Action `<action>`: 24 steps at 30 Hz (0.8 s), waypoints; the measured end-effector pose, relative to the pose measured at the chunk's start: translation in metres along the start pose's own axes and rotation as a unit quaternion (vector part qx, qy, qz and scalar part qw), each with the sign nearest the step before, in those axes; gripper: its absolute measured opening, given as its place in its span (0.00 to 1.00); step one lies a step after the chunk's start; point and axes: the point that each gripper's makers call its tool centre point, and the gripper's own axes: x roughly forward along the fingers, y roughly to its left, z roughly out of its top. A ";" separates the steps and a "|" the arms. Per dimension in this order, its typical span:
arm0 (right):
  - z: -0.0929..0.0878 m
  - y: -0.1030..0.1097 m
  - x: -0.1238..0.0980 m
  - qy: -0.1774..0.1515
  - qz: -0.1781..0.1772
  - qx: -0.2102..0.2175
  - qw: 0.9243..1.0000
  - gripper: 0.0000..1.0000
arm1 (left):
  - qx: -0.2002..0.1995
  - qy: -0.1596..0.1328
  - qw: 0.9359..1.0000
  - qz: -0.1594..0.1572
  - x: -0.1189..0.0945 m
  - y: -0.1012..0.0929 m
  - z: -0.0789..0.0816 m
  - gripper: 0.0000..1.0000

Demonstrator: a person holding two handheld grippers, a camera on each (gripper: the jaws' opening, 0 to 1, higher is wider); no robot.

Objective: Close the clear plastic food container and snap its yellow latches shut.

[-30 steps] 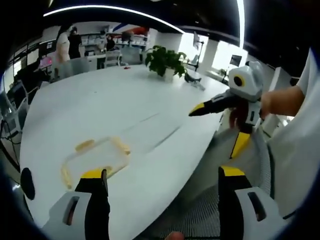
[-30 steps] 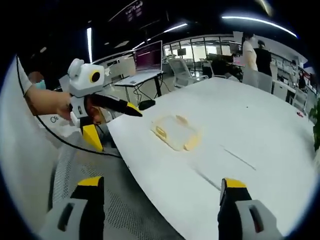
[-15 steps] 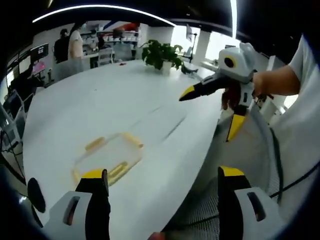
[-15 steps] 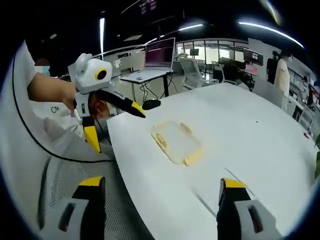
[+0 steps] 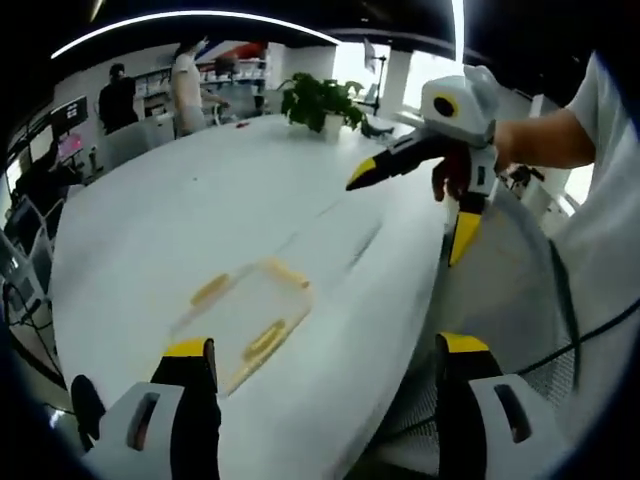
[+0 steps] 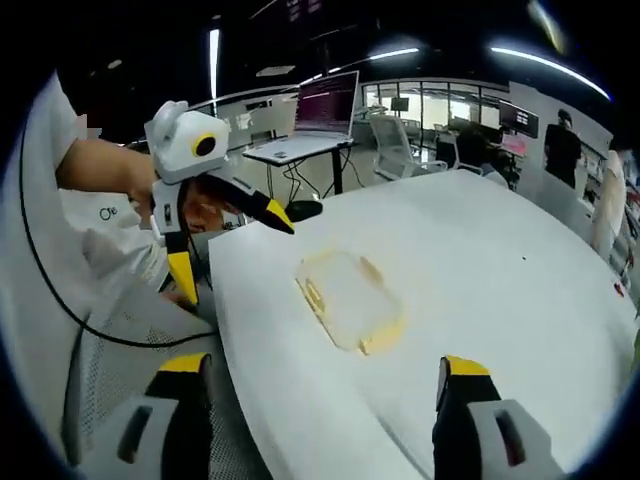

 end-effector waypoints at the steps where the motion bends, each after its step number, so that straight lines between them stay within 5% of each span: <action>1: 0.001 -0.001 0.001 0.001 0.001 -0.001 1.000 0.94 | 0.002 0.001 1.000 -0.002 0.000 0.002 0.000 0.89; 24: 0.004 -0.025 0.032 0.034 0.018 -0.050 0.998 0.90 | 0.061 0.026 0.998 -0.014 0.005 0.041 -0.007 0.87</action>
